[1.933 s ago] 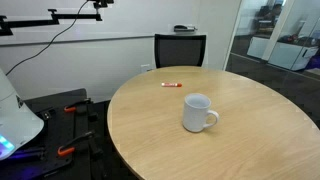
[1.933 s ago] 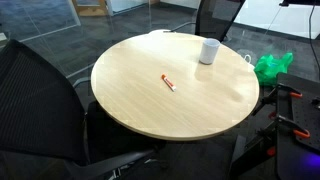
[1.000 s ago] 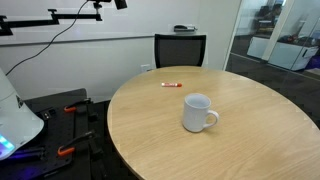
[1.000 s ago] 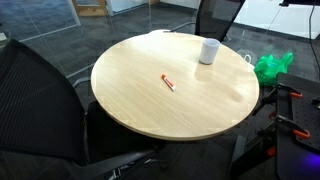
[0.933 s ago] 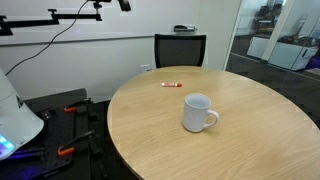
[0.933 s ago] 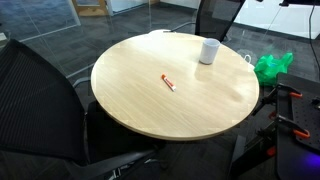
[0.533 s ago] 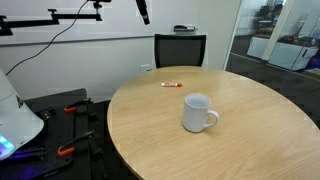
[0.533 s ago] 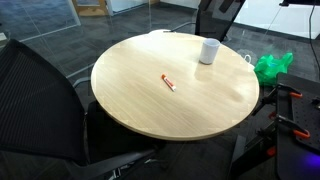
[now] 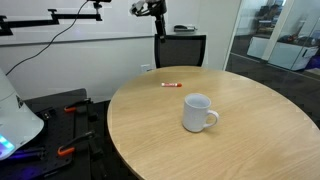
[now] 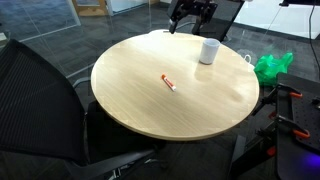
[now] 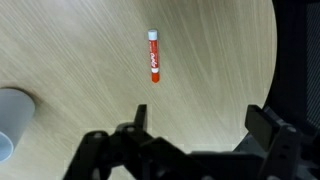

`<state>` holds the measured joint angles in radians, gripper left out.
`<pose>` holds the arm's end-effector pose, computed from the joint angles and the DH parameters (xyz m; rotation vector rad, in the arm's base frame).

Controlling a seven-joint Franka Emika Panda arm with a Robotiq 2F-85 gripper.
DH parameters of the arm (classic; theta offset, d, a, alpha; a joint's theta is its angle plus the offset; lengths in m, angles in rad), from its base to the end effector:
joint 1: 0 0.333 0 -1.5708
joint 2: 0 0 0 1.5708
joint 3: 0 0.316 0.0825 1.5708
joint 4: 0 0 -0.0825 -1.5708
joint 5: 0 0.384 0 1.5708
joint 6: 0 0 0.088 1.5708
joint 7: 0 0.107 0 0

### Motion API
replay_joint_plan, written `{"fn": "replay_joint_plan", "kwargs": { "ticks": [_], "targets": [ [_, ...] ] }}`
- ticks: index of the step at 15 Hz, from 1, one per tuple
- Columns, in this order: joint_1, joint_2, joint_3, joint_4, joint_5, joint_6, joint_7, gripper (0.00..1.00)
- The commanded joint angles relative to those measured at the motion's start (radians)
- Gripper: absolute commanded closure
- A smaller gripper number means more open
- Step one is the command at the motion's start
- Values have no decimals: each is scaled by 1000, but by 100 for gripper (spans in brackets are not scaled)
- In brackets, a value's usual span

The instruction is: Put the red marker in the white mug

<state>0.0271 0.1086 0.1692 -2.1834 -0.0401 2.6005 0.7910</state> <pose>0.5644 0.1118 0.3723 -2.8543 0.8322 -0.4150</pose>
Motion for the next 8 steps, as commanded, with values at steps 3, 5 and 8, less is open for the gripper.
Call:
{"fn": "replay_joint_plan", "kwargs": {
  "ticks": [3,5,8],
  "targets": [
    [68,199,-71,132,29,45,-27,0],
    [86,253,-92,161,32,53,-30,0],
    [111,325,-126,198,27,48,-22,0]
  ]
}}
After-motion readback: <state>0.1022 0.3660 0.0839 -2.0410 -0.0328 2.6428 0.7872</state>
